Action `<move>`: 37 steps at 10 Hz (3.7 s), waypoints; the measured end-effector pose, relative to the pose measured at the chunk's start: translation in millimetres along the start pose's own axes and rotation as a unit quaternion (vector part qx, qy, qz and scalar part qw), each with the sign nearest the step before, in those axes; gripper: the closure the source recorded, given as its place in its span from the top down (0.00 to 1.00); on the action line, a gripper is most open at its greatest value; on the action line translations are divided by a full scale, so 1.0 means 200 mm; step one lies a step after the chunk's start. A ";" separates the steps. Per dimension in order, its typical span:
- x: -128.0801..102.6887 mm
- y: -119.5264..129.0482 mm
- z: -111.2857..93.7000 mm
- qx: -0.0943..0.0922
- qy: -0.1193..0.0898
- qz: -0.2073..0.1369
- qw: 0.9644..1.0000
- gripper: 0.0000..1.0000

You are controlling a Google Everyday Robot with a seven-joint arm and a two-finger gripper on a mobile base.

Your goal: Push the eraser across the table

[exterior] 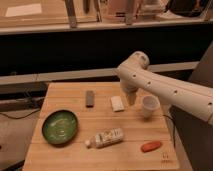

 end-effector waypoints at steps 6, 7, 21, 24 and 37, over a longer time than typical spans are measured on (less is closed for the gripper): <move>0.00 0.00 0.00 0.000 0.000 0.000 1.000 0.80; 0.00 0.00 0.00 0.000 0.000 0.000 1.000 0.80; -0.25 -0.28 0.14 0.014 -0.027 -0.074 0.997 0.80; -0.26 -0.32 0.17 0.017 -0.029 -0.084 0.996 0.80; -0.39 -0.44 0.26 0.026 -0.028 -0.113 0.993 0.80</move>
